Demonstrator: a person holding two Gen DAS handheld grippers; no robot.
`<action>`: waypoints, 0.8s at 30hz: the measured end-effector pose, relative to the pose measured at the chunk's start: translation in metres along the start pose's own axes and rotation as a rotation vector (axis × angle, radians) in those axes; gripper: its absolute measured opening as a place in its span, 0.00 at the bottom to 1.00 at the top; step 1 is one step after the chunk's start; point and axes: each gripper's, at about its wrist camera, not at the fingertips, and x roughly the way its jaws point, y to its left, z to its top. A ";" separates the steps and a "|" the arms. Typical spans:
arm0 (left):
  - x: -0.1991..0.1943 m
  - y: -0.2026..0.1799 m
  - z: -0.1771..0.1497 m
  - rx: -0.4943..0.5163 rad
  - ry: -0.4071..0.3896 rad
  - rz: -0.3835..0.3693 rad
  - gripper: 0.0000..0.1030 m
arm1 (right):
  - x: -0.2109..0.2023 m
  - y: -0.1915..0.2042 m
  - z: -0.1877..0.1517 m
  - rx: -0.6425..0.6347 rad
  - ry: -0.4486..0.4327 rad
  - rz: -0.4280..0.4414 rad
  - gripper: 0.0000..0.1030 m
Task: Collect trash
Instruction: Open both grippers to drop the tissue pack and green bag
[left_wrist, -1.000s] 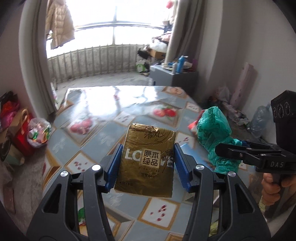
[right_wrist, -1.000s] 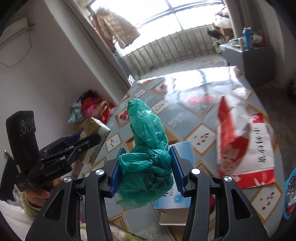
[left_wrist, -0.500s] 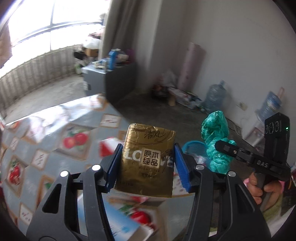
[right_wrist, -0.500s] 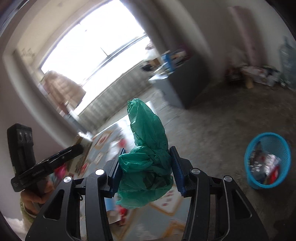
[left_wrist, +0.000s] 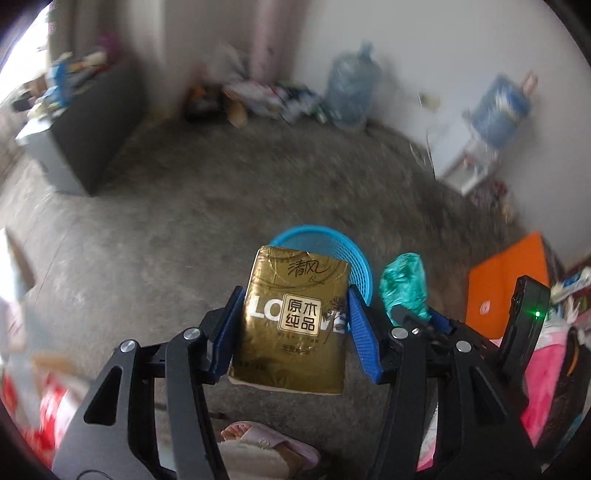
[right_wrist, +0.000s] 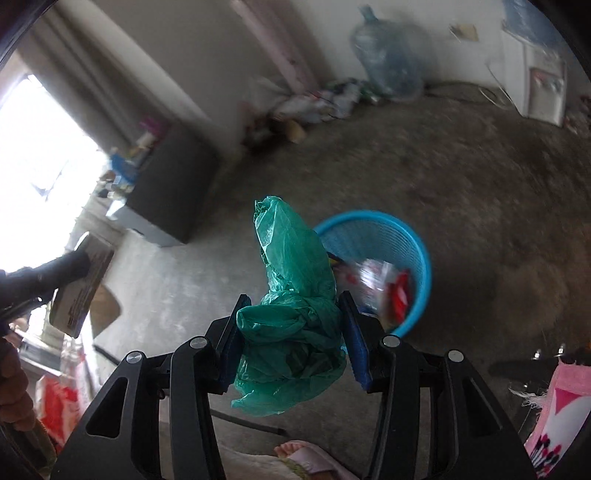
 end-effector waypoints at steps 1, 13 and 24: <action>0.018 -0.009 0.007 0.013 0.020 -0.001 0.50 | 0.011 -0.007 0.002 0.018 0.015 -0.008 0.46; 0.128 -0.045 0.036 0.025 0.070 -0.005 0.68 | 0.129 -0.082 0.014 0.159 0.143 -0.159 0.63; -0.036 -0.011 0.020 0.025 -0.171 -0.028 0.68 | 0.044 -0.015 0.021 -0.002 -0.027 0.004 0.63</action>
